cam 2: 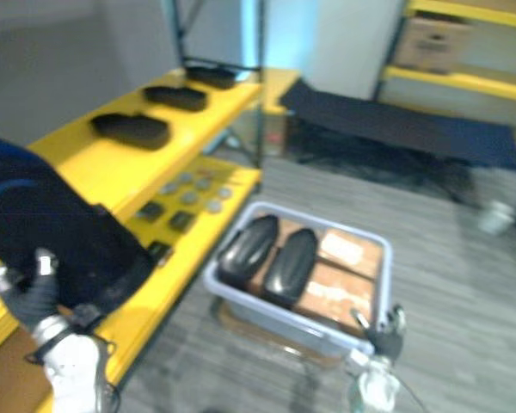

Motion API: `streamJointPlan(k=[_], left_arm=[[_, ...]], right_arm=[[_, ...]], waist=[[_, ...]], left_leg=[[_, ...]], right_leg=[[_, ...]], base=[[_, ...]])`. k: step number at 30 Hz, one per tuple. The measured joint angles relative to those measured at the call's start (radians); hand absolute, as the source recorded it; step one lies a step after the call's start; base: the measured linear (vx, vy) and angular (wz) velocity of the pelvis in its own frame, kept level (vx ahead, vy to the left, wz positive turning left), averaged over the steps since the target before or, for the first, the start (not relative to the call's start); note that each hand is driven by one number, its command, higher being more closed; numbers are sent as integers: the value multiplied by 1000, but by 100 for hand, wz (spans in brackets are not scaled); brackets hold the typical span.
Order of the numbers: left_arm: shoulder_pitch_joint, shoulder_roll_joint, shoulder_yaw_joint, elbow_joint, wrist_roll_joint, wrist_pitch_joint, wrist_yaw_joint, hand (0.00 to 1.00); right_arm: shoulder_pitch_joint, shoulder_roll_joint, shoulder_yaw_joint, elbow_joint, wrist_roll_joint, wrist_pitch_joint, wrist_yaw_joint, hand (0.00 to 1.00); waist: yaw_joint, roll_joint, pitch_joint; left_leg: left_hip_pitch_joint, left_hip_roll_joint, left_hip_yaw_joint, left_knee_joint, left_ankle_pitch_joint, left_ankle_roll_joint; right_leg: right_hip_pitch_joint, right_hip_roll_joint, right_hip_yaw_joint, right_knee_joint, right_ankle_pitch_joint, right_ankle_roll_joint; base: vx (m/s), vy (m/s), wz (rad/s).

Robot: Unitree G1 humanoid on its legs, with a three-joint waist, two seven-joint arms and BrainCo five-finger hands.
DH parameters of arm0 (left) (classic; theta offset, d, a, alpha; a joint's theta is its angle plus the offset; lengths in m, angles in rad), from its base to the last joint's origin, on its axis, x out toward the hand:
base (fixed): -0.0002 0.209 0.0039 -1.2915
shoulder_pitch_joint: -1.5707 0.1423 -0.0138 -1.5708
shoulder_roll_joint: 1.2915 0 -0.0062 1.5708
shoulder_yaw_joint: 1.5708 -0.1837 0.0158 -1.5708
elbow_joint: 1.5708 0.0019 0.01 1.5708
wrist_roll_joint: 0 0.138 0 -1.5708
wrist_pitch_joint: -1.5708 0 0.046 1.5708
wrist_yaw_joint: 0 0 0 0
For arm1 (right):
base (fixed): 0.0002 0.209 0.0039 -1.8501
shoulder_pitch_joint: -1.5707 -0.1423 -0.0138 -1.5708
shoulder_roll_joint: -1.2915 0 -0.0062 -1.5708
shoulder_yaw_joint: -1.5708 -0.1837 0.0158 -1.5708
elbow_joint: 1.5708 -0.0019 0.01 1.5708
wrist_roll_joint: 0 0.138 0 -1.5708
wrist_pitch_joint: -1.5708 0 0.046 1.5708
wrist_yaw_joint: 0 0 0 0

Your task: Walk over and take plastic housings, then place them on the shelf

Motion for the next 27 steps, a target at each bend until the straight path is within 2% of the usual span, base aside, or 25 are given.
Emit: streamJointPlan(k=[2, 3, 5, 9, 12, 13, 15, 16, 17, 18, 22, 24, 25, 27], left_arm=[[29, -6, 50, -7, 22, 0, 24, 100], [38, -12, 60, -10, 23, 0, 27, 100], [79, -51, 83, -16, 27, 0, 48, 100], [131, -58, 91, -30, 31, 0, 49, 100], [164, -64, 95, -48, 26, 0, 47, 100], [160, -63, 94, -52, 26, 0, 46, 100], [120, -56, 79, -68, 26, 0, 44, 100], [85, -55, 64, -62, 26, 3, 44, 100], [74, -55, 54, -63, 27, 4, 45, 100], [70, -55, 49, -73, 28, 4, 45, 100], [38, -55, 39, -127, 26, -6, 40, 100], [-1, -50, 7, -128, 5, -25, 16, 100], [-22, 2, -47, -128, -22, -39, -16, 100], [-50, 56, -83, -128, -30, -40, -44, 100]], right_arm=[[-87, -37, 31, 4, -27, 0, 2, 0], [-108, -44, 40, 4, -37, 0, 2, 0], [-180, -61, 81, 5, -77, 0, 15, 0], [-289, -60, 170, 6, -117, 0, 29, 0], [-364, -59, 249, 4, -133, 0, 45, 0], [-366, -59, 256, -1, -135, 0, 47, 0], [-362, -68, 247, -19, -135, -1, 57, 0], [-342, -82, 223, -49, -134, -1, 60, 0], [-328, -91, 211, -64, -134, -1, 60, 0], [-303, -107, 204, -87, -134, -1, 61, 0], [-234, -103, 171, -191, -136, -1, 63, 0], [-209, -103, 124, -239, -134, -7, 65, 0], [-189, -100, 86, -251, -133, -10, 68, 0], [-172, -99, 65, -259, -133, -10, 72, 0]], waist=[[46, 1, 11], [58, 1, 15], [107, 0, 19], [142, -16, 29], [167, -33, 53], [164, -34, 65], [136, -74, 87], [118, -74, 99], [117, -75, 101], [117, -55, 115], [106, -52, 117], [93, -34, 129], [69, -19, 135], [64, -23, 135]], left_leg=[[-16, -23, -93, 0, 8, 6], [-18, -25, -107, 0, 10, 7], [-16, -42, -149, 1, 13, 9], [6, -35, -146, 1, 10, 8], [4, -19, -94, 50, -30, 6], [-13, -23, -96, 78, -43, 5], [-87, -46, -80, 130, -64, 20], [-129, -5, 59, 153, -69, 40], [-137, 19, 119, 163, -64, 44], [-136, 42, 174, 161, -18, 21], [-148, 25, 167, 167, -18, 23], [-174, 19, 136, 212, -38, 30], [-188, 9, 95, 226, -34, 30], [-189, 2, 76, 216, -24, 34]], right_leg=[[45, -4, -94, 6, -1, -1], [51, -6, -109, 10, -2, -2], [71, -19, -145, 33, -6, -2], [79, -21, -139, 59, -9, -8], [63, -16, -69, 66, -21, -18], [64, -16, -72, 67, -28, -12], [55, -25, -130, 67, -81, 3], [48, -28, -167, 72, -100, 20], [43, -23, -176, 84, -102, 17], [44, -22, -176, 92, -102, 16], [46, -35, -186, 96, -101, 17], [30, -52, -176, 173, -117, -9], [-14, -73, -64, 295, -133, -38], [-51, -74, 66, 357, -137, -43]], base=[[60, 4, 123], [49, 11, 101], [58, 16, 62], [27, -13, 1], [-30, -1, -56], [-85, -14, -5], [-120, -47, 52], [-112, -50, 67], [-119, -13, 54], [-68, 35, 13], [-14, 44, 15], [2, 103, 53], [6, 127, 60], [10, 36, 55]])
